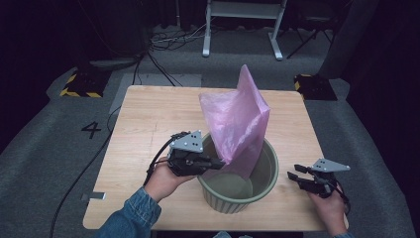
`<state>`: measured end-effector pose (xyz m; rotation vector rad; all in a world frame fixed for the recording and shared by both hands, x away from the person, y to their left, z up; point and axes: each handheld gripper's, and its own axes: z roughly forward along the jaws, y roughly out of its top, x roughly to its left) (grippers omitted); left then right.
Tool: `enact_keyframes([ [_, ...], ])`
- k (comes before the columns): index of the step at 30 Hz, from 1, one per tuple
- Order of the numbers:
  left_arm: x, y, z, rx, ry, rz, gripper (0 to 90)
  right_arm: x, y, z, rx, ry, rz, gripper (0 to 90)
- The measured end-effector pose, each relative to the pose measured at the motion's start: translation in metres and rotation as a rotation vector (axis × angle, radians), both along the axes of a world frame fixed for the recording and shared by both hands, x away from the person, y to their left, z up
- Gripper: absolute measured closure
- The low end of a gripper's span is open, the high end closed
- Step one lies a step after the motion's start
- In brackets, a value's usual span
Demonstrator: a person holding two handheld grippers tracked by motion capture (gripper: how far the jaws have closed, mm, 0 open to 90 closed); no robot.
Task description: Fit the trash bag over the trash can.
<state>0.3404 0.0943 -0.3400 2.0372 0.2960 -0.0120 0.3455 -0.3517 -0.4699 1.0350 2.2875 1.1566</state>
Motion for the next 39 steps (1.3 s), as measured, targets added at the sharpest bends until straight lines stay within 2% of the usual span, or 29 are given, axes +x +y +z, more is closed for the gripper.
enact_keyframes([
  [5, 0.004, 0.004, -0.005, -0.004, 0.017, 0.008, 89.2, 0.001, 0.001, 0.026, 0.037, -0.023, 0.024, 52.2],
  [10, 0.004, 0.005, -0.007, 0.013, 0.008, 0.010, 89.1, 0.003, 0.000, 0.047, 0.088, -0.020, 0.051, 50.3],
  [16, 0.005, 0.007, -0.011, 0.018, 0.007, 0.021, 88.8, 0.006, 0.005, 0.068, 0.108, -0.031, 0.090, 48.8],
  [19, 0.005, 0.010, -0.012, 0.001, 0.011, 0.027, 88.6, 0.007, 0.010, 0.078, 0.106, -0.041, 0.112, 48.5],
  [24, 0.005, 0.012, -0.012, -0.001, 0.000, 0.034, 88.6, 0.012, 0.018, 0.095, 0.104, -0.049, 0.147, 48.2],
  [32, 0.005, 0.009, -0.011, 0.024, -0.012, 0.054, 88.5, 0.019, 0.033, 0.128, 0.100, -0.079, 0.214, 47.9],
  [36, 0.004, 0.010, -0.009, 0.051, -0.042, 0.078, 87.5, 0.025, 0.042, 0.140, 0.091, -0.093, 0.242, 47.8],
  [39, 0.004, 0.012, -0.007, 0.045, -0.046, 0.088, 87.3, 0.029, 0.050, 0.147, 0.091, -0.096, 0.263, 47.8],
])
